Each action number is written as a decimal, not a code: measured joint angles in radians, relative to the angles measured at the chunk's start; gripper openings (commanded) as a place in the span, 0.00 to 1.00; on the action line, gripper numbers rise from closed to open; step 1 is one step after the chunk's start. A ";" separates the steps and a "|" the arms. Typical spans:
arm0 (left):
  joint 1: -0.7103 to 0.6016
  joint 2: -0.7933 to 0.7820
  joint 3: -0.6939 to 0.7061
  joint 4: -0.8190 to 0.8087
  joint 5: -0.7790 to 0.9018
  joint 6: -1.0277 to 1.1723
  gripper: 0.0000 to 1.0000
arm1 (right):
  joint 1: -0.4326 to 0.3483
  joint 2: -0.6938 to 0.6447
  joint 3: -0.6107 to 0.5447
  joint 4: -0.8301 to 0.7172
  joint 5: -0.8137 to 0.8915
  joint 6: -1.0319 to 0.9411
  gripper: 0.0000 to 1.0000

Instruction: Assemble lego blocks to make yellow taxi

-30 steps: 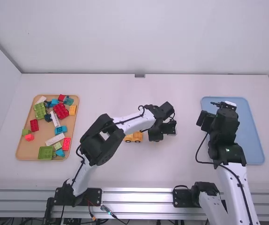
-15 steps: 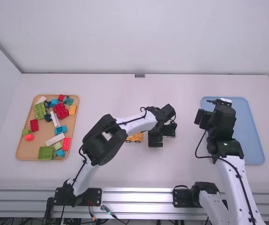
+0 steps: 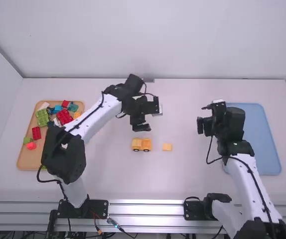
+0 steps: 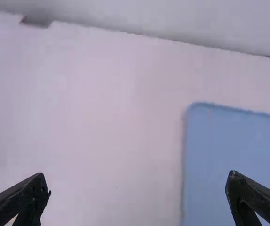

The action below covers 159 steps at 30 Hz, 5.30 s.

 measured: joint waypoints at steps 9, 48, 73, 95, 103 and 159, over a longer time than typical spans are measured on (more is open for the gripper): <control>0.197 -0.036 -0.367 0.207 0.364 0.288 0.99 | 0.209 0.223 0.000 0.082 -0.149 -0.310 0.99; 0.231 -0.006 -0.866 1.096 0.481 0.016 0.99 | 0.141 0.792 -0.091 0.294 -0.826 -0.873 0.91; 0.228 0.016 -0.866 1.102 0.499 0.017 0.99 | 0.145 0.814 -0.061 0.296 -0.796 -0.839 0.22; 0.183 0.171 -0.738 1.057 0.498 0.029 0.99 | 0.251 0.814 0.146 0.056 -0.877 -0.856 0.22; 0.144 0.180 -0.726 1.030 0.465 0.037 0.75 | 0.324 0.814 0.163 0.130 -0.850 -0.801 0.22; 0.142 0.180 -0.706 0.968 0.465 0.072 0.63 | 0.455 0.822 0.164 0.233 -0.671 -0.664 0.27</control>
